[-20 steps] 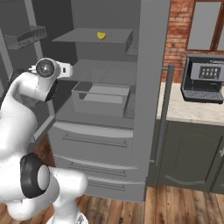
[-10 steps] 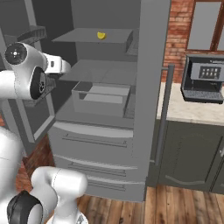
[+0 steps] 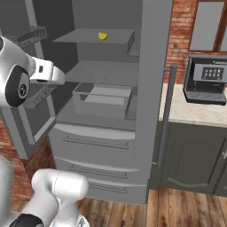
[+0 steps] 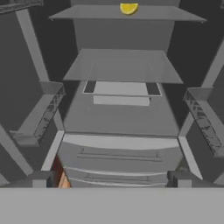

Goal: There is a bowl on the dining counter. Grab a lemon wedge from the fridge and place it in the bowl. Then get the liquor bottle and glass cup from the cabinet and place them next to the bowl.

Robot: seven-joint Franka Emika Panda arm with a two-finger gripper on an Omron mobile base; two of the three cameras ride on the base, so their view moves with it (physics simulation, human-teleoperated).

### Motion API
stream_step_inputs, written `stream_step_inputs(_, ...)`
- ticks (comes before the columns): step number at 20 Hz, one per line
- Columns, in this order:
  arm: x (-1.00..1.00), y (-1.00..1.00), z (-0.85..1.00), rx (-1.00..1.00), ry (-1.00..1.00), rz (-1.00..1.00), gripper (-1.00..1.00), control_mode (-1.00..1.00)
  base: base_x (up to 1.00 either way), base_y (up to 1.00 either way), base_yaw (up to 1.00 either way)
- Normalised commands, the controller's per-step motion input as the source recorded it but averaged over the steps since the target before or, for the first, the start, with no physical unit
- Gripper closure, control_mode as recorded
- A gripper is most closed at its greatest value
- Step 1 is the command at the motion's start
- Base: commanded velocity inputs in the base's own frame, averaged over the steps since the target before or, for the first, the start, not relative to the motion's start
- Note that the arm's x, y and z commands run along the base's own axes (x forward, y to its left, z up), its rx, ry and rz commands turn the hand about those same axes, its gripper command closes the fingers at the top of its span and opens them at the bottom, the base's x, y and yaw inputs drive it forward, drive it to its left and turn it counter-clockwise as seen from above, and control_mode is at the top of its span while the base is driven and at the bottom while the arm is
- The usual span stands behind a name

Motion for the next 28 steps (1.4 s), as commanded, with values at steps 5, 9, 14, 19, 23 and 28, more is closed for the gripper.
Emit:
stream_step_inputs(5, -0.83, -0.10, 0.00, 0.00, -0.03, -0.01, -1.00, -1.00, 0.00, 0.00, 0.00)
stream_step_inputs(9, -0.24, -0.08, 0.00, 0.00, -0.13, 0.00, -1.00, 1.00, -0.01, -0.02, 0.00)
stream_step_inputs(14, 0.00, 0.00, 0.00, 0.00, 0.00, 0.00, -1.00, 1.00, 0.34, -0.13, 0.00)
stream_step_inputs(19, 0.00, 0.00, 0.00, 0.00, 0.00, 0.00, -1.00, 1.00, 0.99, -0.38, 0.00)
stream_step_inputs(23, 0.00, 0.00, 0.00, 0.00, 0.00, 0.00, -1.00, 1.00, 1.00, -0.48, 0.00)
stream_step_inputs(28, 0.00, 0.00, 0.00, 0.00, 0.00, 0.00, -1.00, 1.00, 0.99, -0.20, 0.00)
